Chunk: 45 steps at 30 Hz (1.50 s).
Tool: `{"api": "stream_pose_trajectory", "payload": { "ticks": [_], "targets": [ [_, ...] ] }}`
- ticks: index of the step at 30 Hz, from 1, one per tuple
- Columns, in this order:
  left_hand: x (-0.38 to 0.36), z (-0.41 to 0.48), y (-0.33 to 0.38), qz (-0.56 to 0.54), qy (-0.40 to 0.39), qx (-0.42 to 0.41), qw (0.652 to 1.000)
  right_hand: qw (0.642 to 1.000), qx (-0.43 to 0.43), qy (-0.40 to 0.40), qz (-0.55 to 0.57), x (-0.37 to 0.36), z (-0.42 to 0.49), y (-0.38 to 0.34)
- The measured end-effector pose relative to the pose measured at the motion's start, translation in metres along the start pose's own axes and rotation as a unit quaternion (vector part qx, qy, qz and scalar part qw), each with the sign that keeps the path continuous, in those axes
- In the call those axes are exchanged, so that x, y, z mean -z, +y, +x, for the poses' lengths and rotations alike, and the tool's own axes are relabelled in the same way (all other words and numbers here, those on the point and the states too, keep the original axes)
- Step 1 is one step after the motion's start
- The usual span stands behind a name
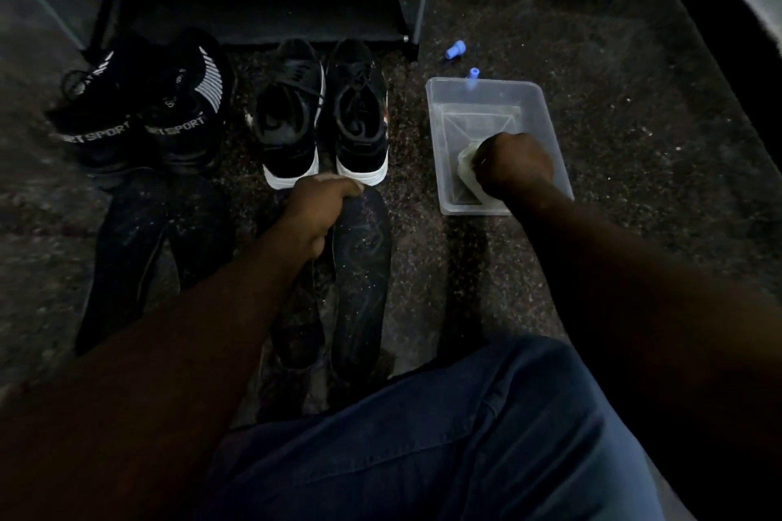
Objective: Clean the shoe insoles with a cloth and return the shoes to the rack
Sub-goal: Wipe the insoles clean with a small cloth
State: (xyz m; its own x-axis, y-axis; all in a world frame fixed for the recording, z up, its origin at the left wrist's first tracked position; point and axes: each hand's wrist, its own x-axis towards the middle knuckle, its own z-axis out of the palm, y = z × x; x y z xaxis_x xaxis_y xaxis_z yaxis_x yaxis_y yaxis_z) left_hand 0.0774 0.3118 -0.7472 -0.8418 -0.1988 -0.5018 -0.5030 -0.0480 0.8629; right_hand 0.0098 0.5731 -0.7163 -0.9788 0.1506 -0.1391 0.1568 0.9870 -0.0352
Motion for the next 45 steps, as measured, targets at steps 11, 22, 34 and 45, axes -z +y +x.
{"api": "stream_pose_trajectory", "payload": {
  "ticks": [11,22,34,45],
  "targets": [
    [0.007,-0.006,-0.003,-0.115,-0.030,0.063,0.991,0.999,0.013,-0.009,-0.049,-0.002,0.001,-0.004],
    [0.010,-0.010,-0.017,-0.094,-0.022,0.038,0.995,0.952,-0.039,0.063,0.298,0.002,-0.011,0.021],
    [0.006,-0.009,-0.004,-0.131,0.021,0.038,0.990,0.737,-0.148,0.054,0.657,0.008,-0.024,0.028],
    [0.013,-0.027,0.007,-0.113,-0.001,0.020,0.993,0.811,-0.108,0.166,0.550,0.019,-0.023,0.014]
  ]
}}
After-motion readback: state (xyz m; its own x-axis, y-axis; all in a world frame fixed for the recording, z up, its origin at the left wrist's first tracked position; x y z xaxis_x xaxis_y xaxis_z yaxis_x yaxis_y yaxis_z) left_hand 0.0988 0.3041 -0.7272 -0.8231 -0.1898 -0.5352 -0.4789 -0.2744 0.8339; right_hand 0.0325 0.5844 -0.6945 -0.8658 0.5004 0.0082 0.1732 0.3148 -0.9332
